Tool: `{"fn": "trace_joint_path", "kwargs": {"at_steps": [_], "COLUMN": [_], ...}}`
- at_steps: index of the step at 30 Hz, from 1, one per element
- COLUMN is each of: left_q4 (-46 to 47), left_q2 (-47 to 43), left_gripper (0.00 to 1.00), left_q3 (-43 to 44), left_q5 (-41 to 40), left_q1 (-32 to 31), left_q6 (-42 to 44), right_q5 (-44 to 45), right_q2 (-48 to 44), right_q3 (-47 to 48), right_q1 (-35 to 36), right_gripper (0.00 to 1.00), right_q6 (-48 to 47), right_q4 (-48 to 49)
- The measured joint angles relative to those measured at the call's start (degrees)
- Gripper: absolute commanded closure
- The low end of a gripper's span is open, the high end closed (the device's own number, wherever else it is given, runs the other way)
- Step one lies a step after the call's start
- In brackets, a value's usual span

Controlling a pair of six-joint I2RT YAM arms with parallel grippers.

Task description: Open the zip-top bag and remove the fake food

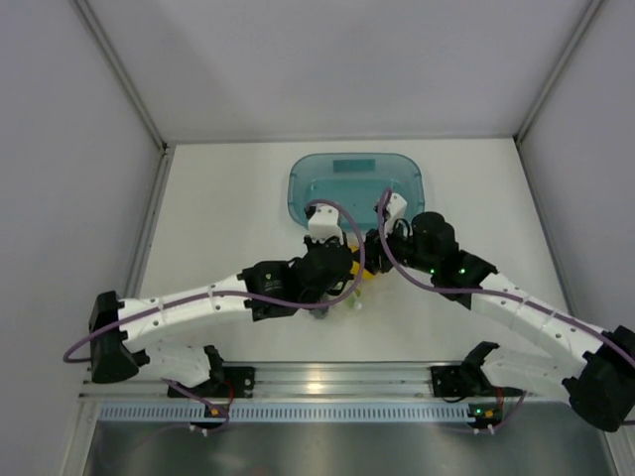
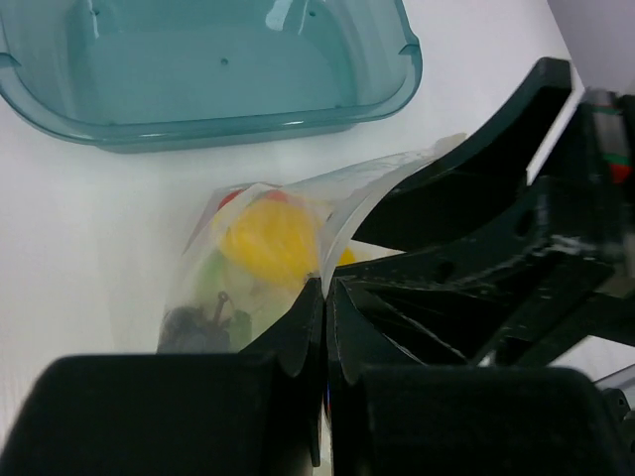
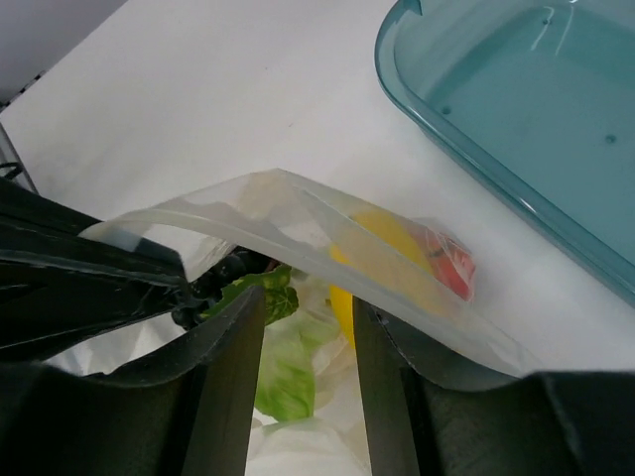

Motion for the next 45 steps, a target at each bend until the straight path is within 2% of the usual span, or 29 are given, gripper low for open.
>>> {"fn": "trace_joint_path", "kwargs": {"at_steps": [3,9,19,24,27,30,31,38,45], "left_q4": [0.04,1.22,2.16,2.12,2.08,2.14,2.19,2.54,2.67], "left_q2": [-1.81,-4.87,-7.87,-8.74,-9.16,-9.35,-9.4,-11.06,-11.74], "left_gripper": [1.0,1.0,1.0,1.0,1.0,1.0,1.0,1.0,1.0], "left_q3": [-1.01,-4.11,-8.59,-9.27,-10.23,-11.13,-11.26,-12.31,-12.48], "left_q5": [0.17,3.56,10.86,12.7,12.98,13.6,13.81,14.38,13.44], "left_q1": [0.28,4.11,10.56,11.82,13.16,13.86,13.86,14.14,14.4], "left_q6": [-0.37,-0.7,-1.38,-0.46,-0.09,-0.15,-0.11,-0.17,-0.2], "right_q5": [1.11,3.8,8.17,10.6,12.13,13.44,13.88,14.38,13.49], "right_q2": [3.26,9.14,18.01,21.97,24.52,26.58,26.84,25.11,16.0], "right_q3": [-1.36,-1.92,-1.73,-0.44,1.07,1.84,1.84,1.51,-1.31], "right_q1": [1.16,2.47,4.48,5.75,6.25,6.51,6.51,6.78,7.54], "right_gripper": [0.57,0.48,0.25,0.22,0.24,0.42,0.52,0.55,0.58], "right_q6": [-1.49,-4.63,-10.01,-11.52,-11.89,-12.31,-12.48,-11.89,-10.84], "right_q4": [4.37,10.51,14.91,15.45,15.47,15.67,15.69,15.63,15.52]}}
